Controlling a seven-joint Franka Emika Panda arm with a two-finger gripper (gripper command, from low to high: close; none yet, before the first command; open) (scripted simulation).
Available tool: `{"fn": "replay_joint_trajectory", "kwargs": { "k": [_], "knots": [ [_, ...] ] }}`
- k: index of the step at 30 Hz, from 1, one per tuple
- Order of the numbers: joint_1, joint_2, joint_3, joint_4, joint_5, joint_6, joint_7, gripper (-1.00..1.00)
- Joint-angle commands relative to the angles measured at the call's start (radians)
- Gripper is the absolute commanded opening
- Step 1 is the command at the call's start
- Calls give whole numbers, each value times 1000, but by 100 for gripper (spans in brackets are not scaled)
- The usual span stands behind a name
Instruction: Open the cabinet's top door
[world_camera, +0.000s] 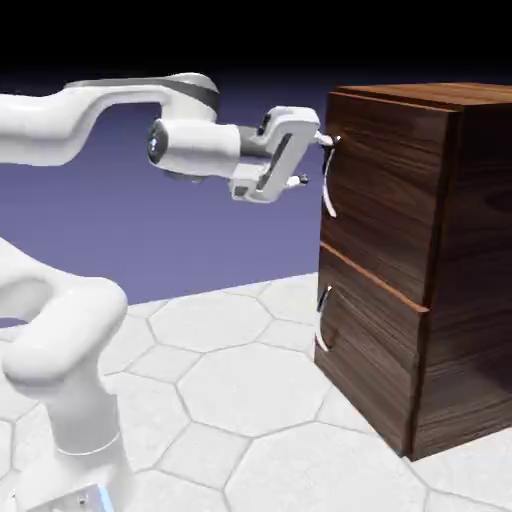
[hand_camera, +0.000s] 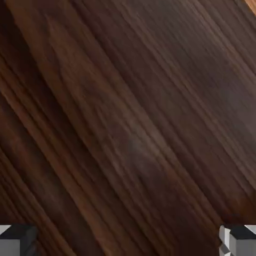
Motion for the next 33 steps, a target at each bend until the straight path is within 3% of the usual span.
{"fn": "replay_joint_trajectory", "kwargs": {
  "k": [1, 18, 25, 26, 33],
  "knots": [
    [-13, -8, 17, 6, 44, -1, 19, 0],
    [-234, -150, 301, 107, 783, -17, 341, 0],
    [-410, -99, 385, 224, 811, -64, 338, 0],
    [-410, -99, 385, 224, 811, -64, 338, -100],
    [-192, -82, 231, 28, 693, -220, 338, -100]
  ]
}}
